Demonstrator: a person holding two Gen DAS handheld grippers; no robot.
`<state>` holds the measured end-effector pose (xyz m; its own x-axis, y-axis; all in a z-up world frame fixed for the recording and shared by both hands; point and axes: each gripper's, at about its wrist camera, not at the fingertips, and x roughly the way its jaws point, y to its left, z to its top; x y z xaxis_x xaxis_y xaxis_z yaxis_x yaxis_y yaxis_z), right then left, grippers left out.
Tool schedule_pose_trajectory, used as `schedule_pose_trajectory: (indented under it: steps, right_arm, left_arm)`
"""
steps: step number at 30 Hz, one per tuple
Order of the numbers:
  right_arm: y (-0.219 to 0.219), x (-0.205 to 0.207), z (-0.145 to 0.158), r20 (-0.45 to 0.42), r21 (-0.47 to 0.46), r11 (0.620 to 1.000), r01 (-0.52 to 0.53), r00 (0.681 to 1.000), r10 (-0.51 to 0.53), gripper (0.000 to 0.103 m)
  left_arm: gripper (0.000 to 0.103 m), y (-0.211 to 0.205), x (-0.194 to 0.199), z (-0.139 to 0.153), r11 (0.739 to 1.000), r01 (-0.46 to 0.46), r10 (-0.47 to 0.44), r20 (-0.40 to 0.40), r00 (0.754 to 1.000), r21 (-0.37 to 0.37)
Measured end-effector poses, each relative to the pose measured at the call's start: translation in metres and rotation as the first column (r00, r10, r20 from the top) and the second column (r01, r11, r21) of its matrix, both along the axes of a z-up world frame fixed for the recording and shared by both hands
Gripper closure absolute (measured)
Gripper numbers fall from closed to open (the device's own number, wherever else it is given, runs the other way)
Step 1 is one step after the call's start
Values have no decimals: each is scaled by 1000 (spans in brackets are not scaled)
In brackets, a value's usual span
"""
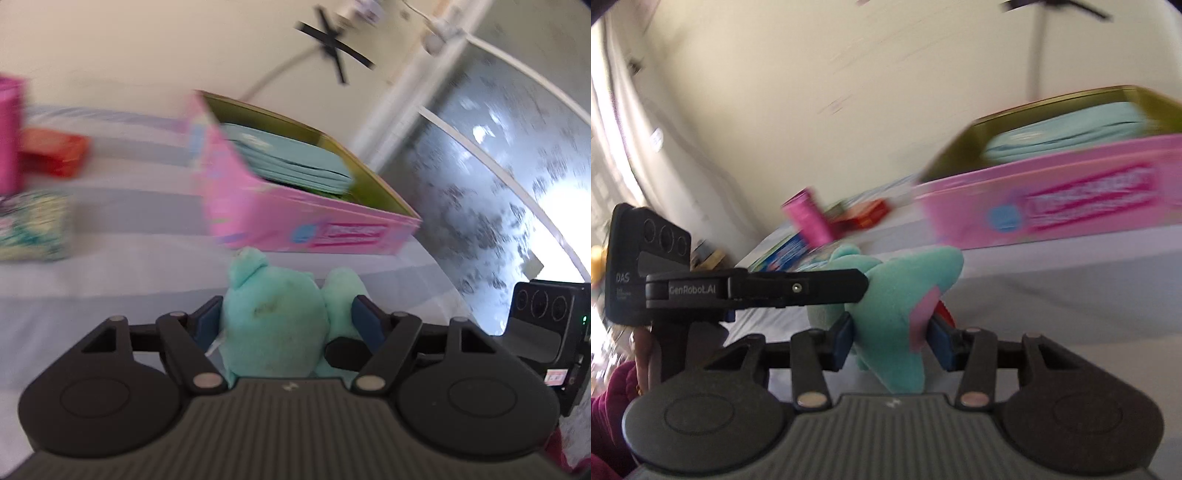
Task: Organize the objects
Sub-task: 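Carry the plush toy in the right gripper toward the pink tin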
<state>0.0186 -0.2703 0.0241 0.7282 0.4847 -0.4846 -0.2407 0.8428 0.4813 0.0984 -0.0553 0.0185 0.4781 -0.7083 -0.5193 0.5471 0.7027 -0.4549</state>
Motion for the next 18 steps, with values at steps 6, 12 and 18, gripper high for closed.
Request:
schedule_pose_trajectory:
  steps: [6,12,18]
  right_arm:
    - [-54,-25,-3,-1,11,990,139,990,-139,60]
    - [-94,-46,-7,8,38,971,234,972,-235,60]
    - [-113,-54,-13,9,66,958,278,960,-279,60]
  left_arm:
    - [27,-68,-6,2,995,89,-91,34,995,53]
    - [26,-115,-14,7,983,147,-155,71,985,106]
    - [25,-138,-24,9,974,162,-183,129,975,156]
